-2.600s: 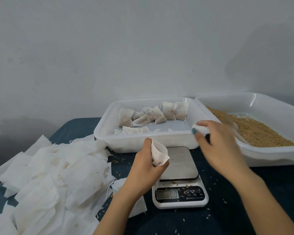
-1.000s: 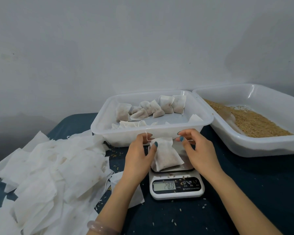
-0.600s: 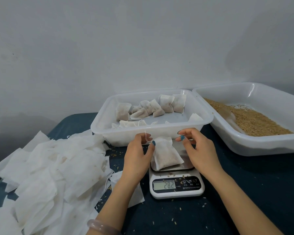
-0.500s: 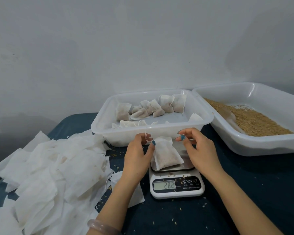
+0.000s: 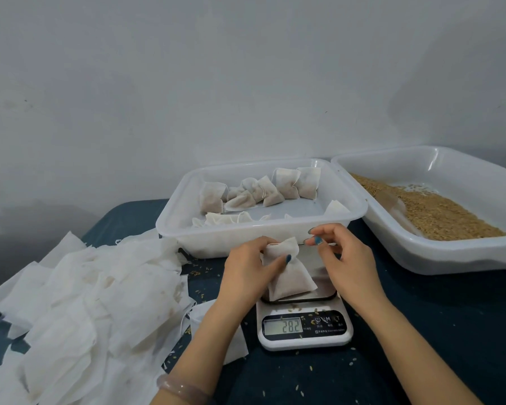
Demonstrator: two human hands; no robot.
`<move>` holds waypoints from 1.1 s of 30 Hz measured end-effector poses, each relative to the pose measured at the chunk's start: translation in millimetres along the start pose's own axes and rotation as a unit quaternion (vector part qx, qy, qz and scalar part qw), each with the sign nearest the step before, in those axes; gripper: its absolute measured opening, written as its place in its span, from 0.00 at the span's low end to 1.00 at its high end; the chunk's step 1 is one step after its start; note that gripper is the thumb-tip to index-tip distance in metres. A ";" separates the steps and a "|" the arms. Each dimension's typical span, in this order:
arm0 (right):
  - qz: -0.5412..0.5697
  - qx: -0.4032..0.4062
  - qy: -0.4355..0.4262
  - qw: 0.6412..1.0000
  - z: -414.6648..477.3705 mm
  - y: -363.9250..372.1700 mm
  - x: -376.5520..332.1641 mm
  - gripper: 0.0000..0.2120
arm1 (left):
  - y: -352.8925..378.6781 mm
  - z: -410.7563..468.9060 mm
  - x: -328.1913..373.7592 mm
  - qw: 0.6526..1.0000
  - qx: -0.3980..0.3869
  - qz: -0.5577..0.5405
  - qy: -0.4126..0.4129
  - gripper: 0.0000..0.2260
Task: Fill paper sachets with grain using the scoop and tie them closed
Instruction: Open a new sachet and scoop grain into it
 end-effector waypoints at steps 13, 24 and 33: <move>0.028 0.028 -0.014 0.999 0.1 -2.4 0.0 0.16 | -66.3 89.1 38.6 0.986 0.130 -0.102 0.033 0.03; -0.012 0.011 -0.028 0.999 -0.8 -0.2 0.3 0.15 | -29.4 115.7 -8.9 0.970 -0.095 0.224 0.000 0.10; -0.017 0.009 -0.018 1.000 0.1 -0.5 0.6 0.15 | -46.8 91.9 -9.8 0.983 -0.068 0.166 0.034 0.12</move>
Point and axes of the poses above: each hand's wrist, its own z-axis towards the middle knuckle, its own y-axis out of the palm, x = y × z, the point moved 2 cm from there along z, towards the middle knuckle, and after that the axes turned 7 degrees about z, right-handed, at the moved point
